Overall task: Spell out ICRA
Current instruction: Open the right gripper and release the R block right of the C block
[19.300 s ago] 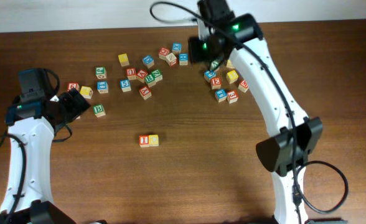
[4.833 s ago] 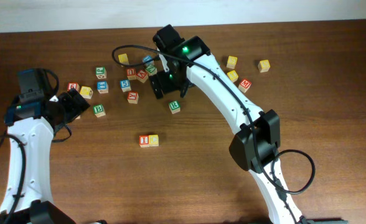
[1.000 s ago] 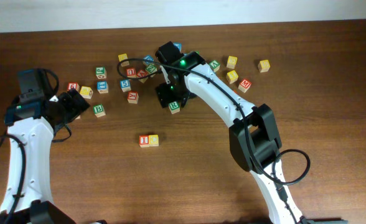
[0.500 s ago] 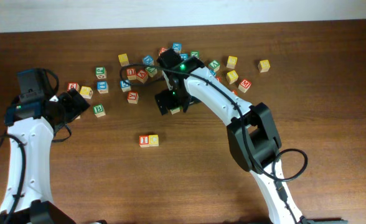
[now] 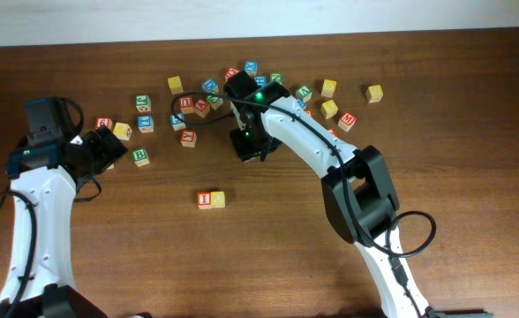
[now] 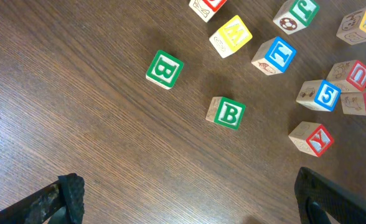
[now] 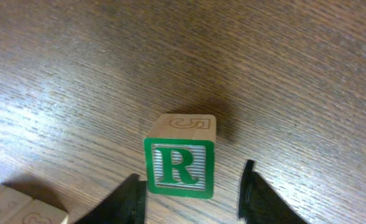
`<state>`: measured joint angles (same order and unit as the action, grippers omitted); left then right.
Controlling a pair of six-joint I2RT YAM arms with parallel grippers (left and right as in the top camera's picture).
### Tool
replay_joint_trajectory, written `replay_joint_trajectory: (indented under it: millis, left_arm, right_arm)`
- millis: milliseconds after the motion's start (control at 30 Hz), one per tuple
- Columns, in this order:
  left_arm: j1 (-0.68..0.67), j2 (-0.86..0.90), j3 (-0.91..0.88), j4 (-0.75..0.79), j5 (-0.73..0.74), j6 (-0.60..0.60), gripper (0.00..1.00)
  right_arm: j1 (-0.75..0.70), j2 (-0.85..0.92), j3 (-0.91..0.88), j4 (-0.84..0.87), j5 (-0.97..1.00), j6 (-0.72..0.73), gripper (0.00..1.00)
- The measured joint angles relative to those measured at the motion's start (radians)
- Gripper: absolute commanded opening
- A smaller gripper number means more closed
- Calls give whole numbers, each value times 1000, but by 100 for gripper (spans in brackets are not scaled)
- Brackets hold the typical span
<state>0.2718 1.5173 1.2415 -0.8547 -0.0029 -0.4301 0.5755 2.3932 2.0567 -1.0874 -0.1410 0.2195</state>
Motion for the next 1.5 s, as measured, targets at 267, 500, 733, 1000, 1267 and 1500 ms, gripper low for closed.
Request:
replay_joint_trajectory:
  millis: [267, 500, 733, 1000, 1267, 1500]
  left_arm:
    - [0, 0, 0, 0, 0, 0, 99]
    - [0, 0, 0, 0, 0, 0, 99]
    - [0, 0, 0, 0, 0, 0, 99]
    - [0, 0, 0, 0, 0, 0, 99]
    - [0, 0, 0, 0, 0, 0, 99]
    - [0, 0, 0, 0, 0, 0, 99]
  right_arm:
    - [0, 0, 0, 52, -20, -3, 45]
    - [3, 0, 0, 65, -23, -2, 31]
    - [35, 0, 0, 71, 3, -6, 19]
    - [38, 0, 1, 8, 8, 3, 19]
    - [38, -2, 3, -170, -46, 42, 21]
    - [57, -2, 0, -204, -98, 42, 59]
